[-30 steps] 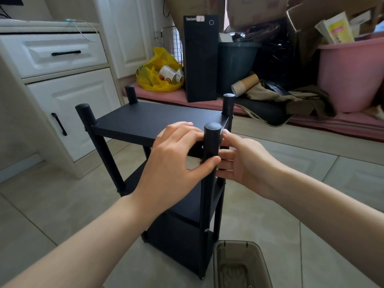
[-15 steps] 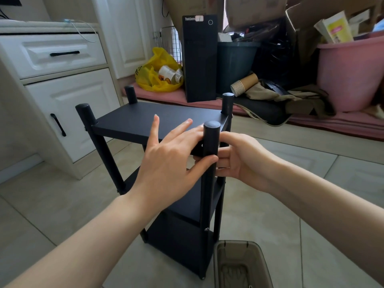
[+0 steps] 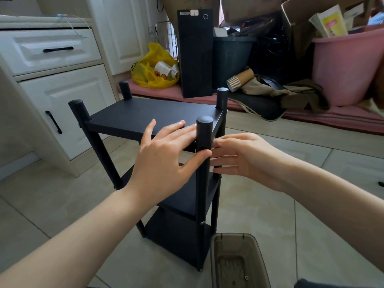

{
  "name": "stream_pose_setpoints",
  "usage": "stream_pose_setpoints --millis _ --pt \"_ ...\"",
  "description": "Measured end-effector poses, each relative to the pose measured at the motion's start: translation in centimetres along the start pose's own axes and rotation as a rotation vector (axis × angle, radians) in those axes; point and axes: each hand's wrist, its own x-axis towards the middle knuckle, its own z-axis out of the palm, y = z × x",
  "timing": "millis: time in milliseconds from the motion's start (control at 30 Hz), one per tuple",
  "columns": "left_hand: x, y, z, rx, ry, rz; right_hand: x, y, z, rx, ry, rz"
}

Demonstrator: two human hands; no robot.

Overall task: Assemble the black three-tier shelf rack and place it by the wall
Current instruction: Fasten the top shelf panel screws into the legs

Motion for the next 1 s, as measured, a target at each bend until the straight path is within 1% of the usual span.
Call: stream_pose_setpoints --millis 100,233,300,400,600,733,833,933,1000 --pt "-0.3 -0.1 0.4 0.029 0.071 0.037 -0.5 0.9 -0.9 -0.078 0.002 0.056" --pt "-0.5 -0.2 0.8 0.041 0.127 0.062 -1.0 3.5 -2.5 -0.186 -0.029 0.182" --pt "-0.4 -0.2 0.9 0.041 0.129 0.066 -1.0 5.2 -3.3 -0.269 -0.083 0.284" --pt "-0.4 -0.4 0.8 0.038 0.114 0.063 -0.2 7.9 -4.0 -0.472 -0.174 0.462" --pt "-0.2 -0.7 1.3 0.037 0.154 0.083 3.6 15.2 -4.7 -0.69 -0.197 0.698" --pt "-0.2 -0.9 1.4 0.022 0.152 0.089 4.9 23.4 -3.8 -0.711 -0.164 0.765" --pt "-0.2 -0.9 1.6 0.016 0.162 0.088 3.7 28.9 -2.9 -0.86 -0.244 0.758" --pt "-0.1 -0.9 1.9 0.016 0.176 0.092 2.2 33.5 -2.1 -0.985 -0.183 0.761" --pt "-0.1 -1.0 2.1 0.016 0.183 0.1 1.4 35.7 -1.6 -1.126 -0.213 0.722"
